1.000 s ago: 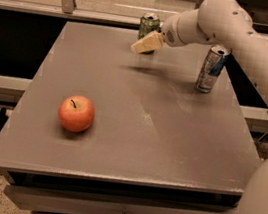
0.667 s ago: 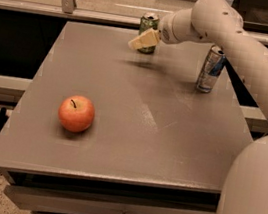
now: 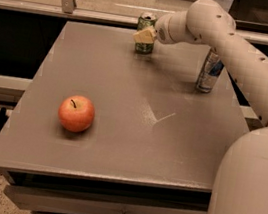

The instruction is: Move green can near apple

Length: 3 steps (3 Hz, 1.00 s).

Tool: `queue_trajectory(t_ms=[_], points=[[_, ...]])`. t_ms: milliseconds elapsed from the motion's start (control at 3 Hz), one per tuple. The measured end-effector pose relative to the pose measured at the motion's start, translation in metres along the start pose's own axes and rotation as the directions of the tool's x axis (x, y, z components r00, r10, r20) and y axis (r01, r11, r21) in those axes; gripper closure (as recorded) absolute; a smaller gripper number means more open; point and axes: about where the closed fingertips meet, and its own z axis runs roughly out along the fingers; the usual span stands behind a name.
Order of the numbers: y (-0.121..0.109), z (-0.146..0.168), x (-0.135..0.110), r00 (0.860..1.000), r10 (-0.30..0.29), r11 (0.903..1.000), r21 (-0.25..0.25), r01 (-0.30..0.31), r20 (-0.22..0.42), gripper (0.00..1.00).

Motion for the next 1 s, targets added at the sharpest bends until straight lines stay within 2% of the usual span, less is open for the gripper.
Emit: queue_trajectory(t_ms=[333, 667, 1000], points=[[0.009, -0.014, -0.007, 0.998, 0.04, 0.9991, -0.016, -0.039, 0.043, 0.65], [0.029, -0.039, -0.018, 0.992, 0.076, 0.9958, -0.059, -0.07, 0.103, 0.88], [0.065, -0.067, -0.025, 0.981, 0.121, 0.9841, -0.148, -0.098, 0.152, 1.0]])
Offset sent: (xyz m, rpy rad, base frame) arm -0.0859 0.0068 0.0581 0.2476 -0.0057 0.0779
